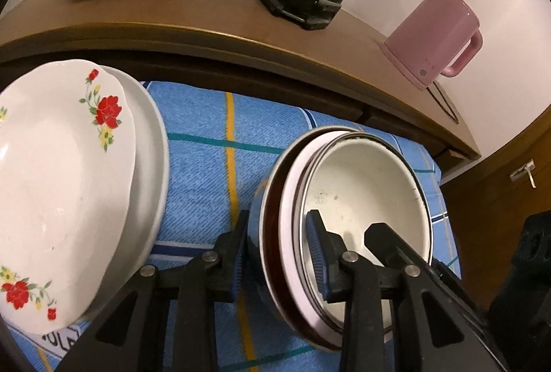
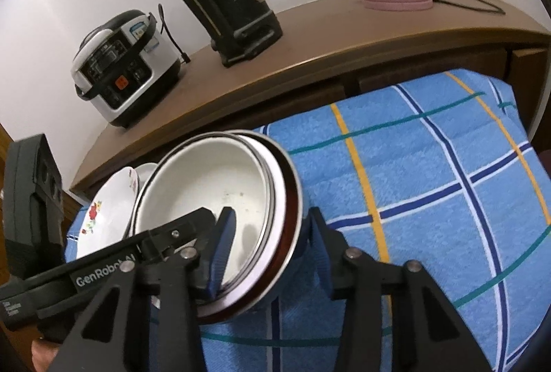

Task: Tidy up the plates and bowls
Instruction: 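Lift the nested bowl stack with both grippers and carry it toward the plates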

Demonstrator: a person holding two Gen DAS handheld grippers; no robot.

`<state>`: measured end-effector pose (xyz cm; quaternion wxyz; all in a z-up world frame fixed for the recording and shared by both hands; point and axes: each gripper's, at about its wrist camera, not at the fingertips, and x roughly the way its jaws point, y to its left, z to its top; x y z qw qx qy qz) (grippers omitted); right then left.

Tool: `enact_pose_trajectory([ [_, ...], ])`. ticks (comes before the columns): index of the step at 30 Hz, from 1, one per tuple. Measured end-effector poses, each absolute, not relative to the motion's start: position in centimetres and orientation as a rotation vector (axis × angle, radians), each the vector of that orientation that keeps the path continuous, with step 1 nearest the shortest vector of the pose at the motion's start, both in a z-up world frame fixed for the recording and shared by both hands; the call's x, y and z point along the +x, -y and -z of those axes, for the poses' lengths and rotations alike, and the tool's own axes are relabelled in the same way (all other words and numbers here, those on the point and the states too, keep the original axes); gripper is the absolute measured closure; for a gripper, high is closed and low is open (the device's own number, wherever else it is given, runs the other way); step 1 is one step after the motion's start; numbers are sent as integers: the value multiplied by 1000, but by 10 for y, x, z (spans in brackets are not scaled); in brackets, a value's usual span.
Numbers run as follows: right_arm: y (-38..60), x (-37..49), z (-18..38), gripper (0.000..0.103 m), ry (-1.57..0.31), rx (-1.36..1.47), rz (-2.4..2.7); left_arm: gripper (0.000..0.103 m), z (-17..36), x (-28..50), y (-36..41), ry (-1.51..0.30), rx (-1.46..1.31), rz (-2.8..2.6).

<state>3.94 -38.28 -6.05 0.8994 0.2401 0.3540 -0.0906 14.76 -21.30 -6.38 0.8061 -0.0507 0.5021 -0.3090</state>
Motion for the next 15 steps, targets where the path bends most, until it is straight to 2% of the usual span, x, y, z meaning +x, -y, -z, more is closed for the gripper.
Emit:
enact_pose_trajectory([
  [5,383,34,60,71,-752,522,200,68,54,137,210,-1035,-64,661],
  [15,367,14,50,72,-768,535,201,68,43,115,192,-1043,-48,643],
])
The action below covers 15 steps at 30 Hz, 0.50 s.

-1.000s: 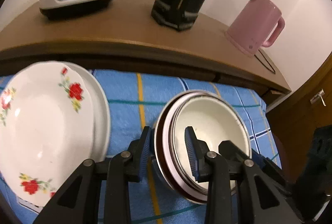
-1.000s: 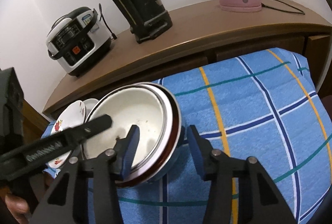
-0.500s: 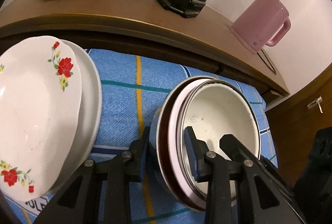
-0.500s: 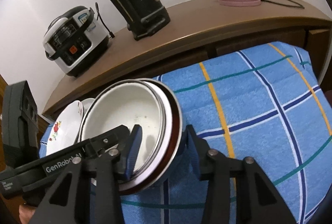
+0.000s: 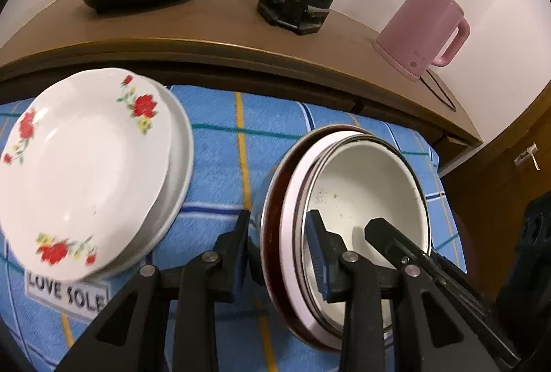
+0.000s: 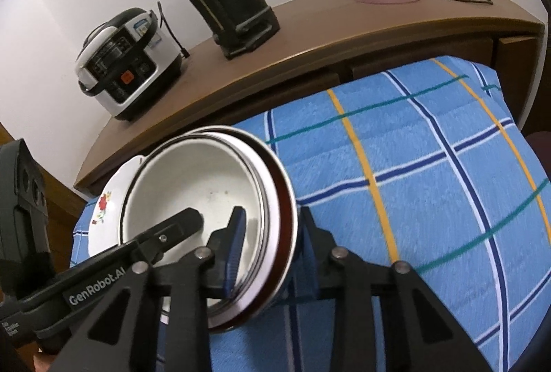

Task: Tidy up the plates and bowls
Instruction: 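Lift the nested bowl stack with both grippers and carry it toward the plates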

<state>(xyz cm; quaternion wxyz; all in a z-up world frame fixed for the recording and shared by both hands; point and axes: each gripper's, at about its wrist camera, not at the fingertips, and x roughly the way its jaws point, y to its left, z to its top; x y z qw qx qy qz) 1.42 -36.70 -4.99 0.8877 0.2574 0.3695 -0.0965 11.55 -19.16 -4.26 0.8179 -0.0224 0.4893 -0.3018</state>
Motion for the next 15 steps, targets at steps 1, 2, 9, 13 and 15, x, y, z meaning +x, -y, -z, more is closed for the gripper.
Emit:
enact_pose_trajectory([
  [1,365,12,49,72,-772,535,200,68,41,112,190,-1040,-43,641],
  [2,363,11,48,72,-775,535,199,68,40,109,188,-1037,-40,640],
  [9,342,-12,41,72,-788,530,186,68,35,84,169,-1032,-30,634],
  [13,332,-22,40,72,-793,526,183,68,36,73,162,-1023,-19,627],
  [15,328,-26,41,72,-798,523,182,68,37,68,157,-1023,-16,621],
])
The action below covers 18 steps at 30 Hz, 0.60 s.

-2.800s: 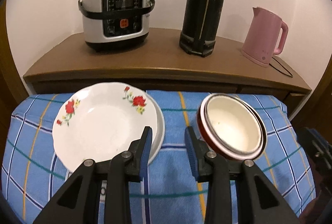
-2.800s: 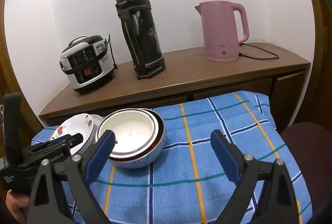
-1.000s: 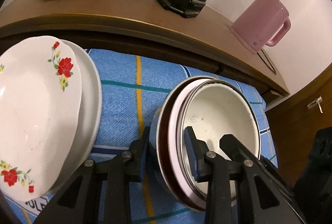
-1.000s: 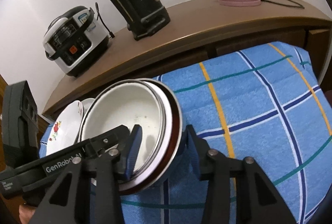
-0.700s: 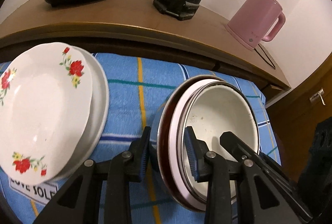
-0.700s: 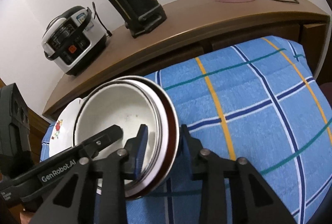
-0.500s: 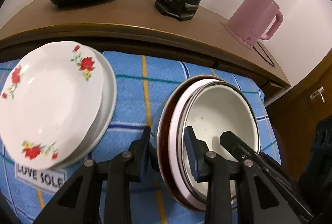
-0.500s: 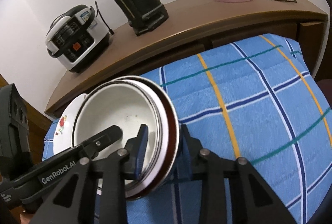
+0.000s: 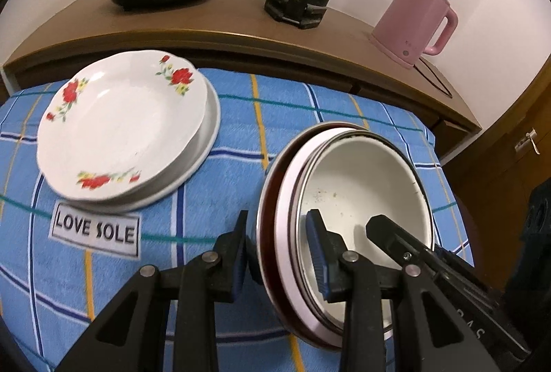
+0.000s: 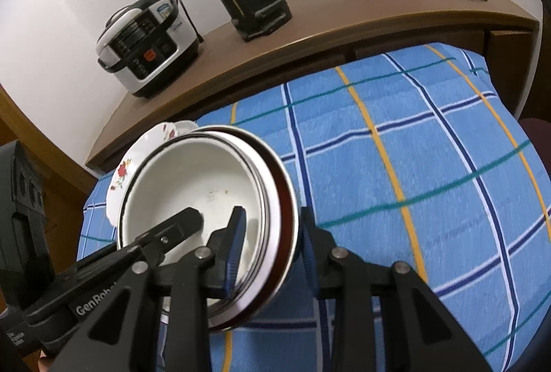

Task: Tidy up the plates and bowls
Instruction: 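Lift the nested bowl stack with both grippers and carry it toward the plates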

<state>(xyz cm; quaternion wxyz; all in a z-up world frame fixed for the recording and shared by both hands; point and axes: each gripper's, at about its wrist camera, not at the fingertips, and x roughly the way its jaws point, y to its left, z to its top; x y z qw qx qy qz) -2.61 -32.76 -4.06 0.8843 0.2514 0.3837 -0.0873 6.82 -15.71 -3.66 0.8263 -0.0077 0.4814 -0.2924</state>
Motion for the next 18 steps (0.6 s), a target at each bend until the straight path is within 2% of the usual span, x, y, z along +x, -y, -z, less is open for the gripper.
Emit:
enact_pose_trajectory([
  [18,274,-32,43,72,-868,476,85,67,42,49,93,-1023,-59,527],
])
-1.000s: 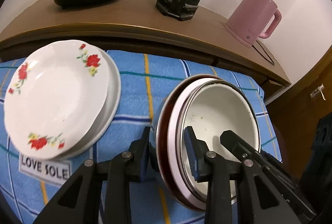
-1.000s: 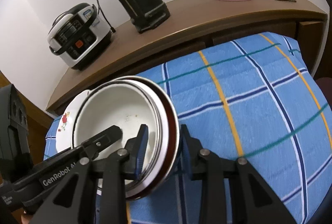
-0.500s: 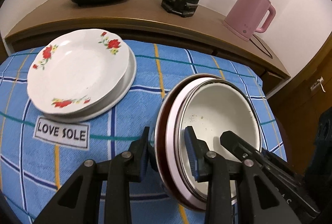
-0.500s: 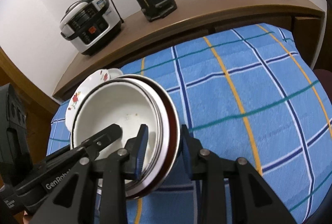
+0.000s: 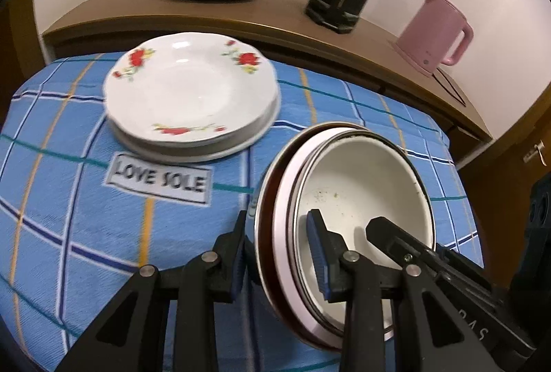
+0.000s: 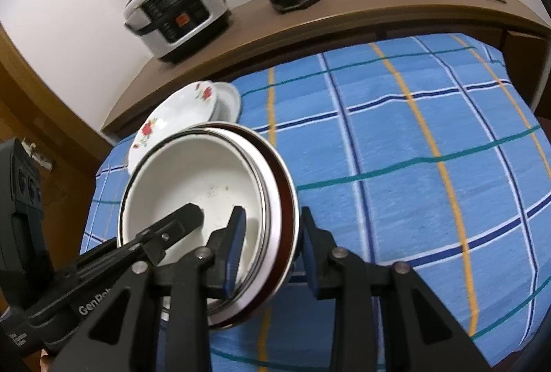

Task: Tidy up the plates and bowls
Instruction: 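Lift the nested bowl stack with both grippers and carry it toward the plates, then carry the bowl stack over the red-flower plate stack with both grippers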

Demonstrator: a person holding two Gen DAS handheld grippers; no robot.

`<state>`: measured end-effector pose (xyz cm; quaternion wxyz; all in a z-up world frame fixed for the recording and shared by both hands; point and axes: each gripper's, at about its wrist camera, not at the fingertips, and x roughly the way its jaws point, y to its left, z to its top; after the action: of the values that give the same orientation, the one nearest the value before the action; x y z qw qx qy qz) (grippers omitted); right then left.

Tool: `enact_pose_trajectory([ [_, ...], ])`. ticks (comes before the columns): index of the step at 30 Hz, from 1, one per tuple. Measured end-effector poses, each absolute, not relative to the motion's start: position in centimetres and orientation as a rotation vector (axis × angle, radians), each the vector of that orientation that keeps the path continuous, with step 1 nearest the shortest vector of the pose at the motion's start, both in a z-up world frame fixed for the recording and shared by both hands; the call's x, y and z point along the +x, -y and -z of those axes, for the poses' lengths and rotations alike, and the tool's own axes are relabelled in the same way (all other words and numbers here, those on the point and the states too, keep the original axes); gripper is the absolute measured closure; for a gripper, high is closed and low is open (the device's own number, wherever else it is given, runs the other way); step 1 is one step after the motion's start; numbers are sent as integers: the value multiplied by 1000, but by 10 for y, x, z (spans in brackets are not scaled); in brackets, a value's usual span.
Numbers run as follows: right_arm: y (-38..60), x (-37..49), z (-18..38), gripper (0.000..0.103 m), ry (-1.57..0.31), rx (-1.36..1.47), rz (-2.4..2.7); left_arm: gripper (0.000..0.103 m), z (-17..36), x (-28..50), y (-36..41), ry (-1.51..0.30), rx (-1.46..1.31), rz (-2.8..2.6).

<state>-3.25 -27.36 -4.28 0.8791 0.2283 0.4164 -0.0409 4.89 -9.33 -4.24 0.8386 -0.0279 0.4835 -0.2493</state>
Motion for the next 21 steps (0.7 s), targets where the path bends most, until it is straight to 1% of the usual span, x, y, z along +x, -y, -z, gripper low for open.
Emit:
enact_pose_trajectory([
  [11,232,-10,41,71,-890,434,11,67,37,59,49,-1000,-94,455],
  [21,211,14,31,71,-876,417,-38,67,25,76,29,-968,-113,414],
])
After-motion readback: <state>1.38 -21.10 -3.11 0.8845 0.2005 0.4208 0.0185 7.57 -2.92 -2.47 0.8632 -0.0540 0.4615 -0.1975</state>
